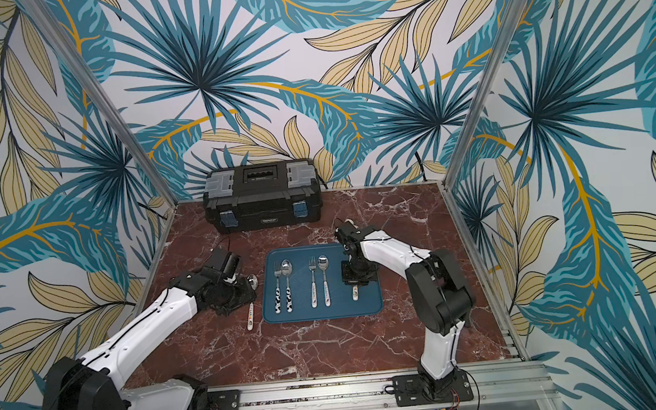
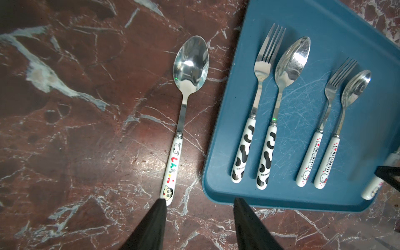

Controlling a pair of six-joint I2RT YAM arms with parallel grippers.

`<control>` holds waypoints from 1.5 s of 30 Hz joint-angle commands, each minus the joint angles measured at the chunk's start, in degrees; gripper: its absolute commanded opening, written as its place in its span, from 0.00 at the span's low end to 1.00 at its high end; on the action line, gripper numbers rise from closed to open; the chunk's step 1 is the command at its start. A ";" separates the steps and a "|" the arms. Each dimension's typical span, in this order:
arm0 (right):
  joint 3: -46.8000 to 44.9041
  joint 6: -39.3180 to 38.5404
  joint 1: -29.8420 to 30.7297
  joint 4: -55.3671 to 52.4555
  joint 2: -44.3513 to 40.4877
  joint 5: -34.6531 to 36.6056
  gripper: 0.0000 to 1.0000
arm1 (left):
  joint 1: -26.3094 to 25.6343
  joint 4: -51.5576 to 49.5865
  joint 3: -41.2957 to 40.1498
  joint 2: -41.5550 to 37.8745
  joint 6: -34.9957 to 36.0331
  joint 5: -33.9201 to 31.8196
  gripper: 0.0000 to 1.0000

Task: Set the spoon and fork side by side
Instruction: Place the fork on the tray.

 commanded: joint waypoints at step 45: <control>6.48 1.56 3.22 -3.23 10.07 -0.72 0.08 | 0.31 -0.15 0.15 0.65 2.22 1.22 0.55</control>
